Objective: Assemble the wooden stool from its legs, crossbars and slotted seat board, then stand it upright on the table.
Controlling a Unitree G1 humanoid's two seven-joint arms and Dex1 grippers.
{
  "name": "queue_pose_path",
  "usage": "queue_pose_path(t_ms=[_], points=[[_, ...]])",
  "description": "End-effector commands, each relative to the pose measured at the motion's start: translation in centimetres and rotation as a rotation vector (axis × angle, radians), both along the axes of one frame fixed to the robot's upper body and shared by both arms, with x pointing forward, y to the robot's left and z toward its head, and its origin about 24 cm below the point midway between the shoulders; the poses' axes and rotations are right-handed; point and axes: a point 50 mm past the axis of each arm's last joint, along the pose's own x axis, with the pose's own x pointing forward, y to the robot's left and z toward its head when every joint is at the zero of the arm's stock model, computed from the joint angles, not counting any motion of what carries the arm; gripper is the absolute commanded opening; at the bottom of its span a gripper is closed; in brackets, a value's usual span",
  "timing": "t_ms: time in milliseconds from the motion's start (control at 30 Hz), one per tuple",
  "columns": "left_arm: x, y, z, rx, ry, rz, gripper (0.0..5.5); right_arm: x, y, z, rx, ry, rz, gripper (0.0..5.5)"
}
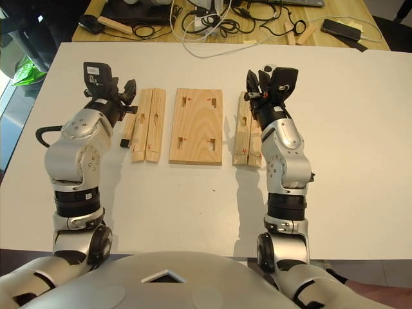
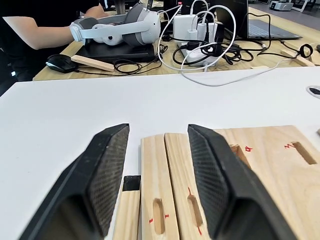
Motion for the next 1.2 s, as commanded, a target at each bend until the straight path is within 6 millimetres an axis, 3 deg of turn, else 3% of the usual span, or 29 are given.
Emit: queue_pose_path(t_ms=[33, 133, 167, 200, 267, 367, 433, 600, 733, 933, 1067, 1200], points=[[0.6, 0.3, 2.1, -0.083, -0.189, 0.071, 2.13, 0.2, 0.2, 0.1, 0.025, 0.001, 0.007, 1.3], [2.2, 1.8, 8.1, -0.077, -0.446, 0.113, 2.13, 0.3, 0.2, 0.2, 0.027, 0.002, 0.008, 1.3], [2.6, 2.4, 9.6, -0.071, -0.487, 0.135, 2.13, 0.3, 0.1, 0.2, 0.029, 0.001, 0.006, 1.3], [2.7, 2.8, 9.9, -0.071, -0.478, 0.142, 2.13, 0.3, 0.1, 0.2, 0.031, 0.001, 0.007, 1.3], [2.6, 2.8, 8.6, -0.046, -0.414, 0.122, 2.13, 0.2, 0.0, 0.2, 0.036, 0.002, 0.005, 1.3], [1.0, 2.8, 3.4, 0.082, -0.13, 0.023, 2.13, 0.1, -0.1, 0.2, 0.035, 0.006, 0.004, 1.3], [-0.8, 3.4, 1.5, 0.141, 0.021, -0.072, 2.31, -0.1, -0.3, 0.2, 0.036, 0.008, -0.004, 1.3], [-4.4, 5.4, 1.0, 0.317, 0.242, -0.231, 3.05, -1.0, -0.9, 0.1, 0.05, 0.011, -0.034, 1.3], [-6.5, 6.4, -0.6, 0.398, 0.404, -0.32, 3.61, -1.7, -1.1, 0.2, 0.064, 0.013, -0.058, 1.3], [-6.3, 9.4, -4.1, 0.469, 0.56, -0.31, 4.54, -1.8, -0.6, 0.2, 0.076, 0.022, -0.052, 1.3], [-7.2, 8.5, -5.1, 0.433, 0.621, -0.402, 5.11, -1.9, -0.5, 0.2, 0.085, 0.022, -0.059, 1.3], [-7.5, 8.2, -5.3, 0.372, 0.647, -0.399, 5.11, -2.0, -0.4, 0.2, 0.091, 0.024, -0.058, 1.3]])
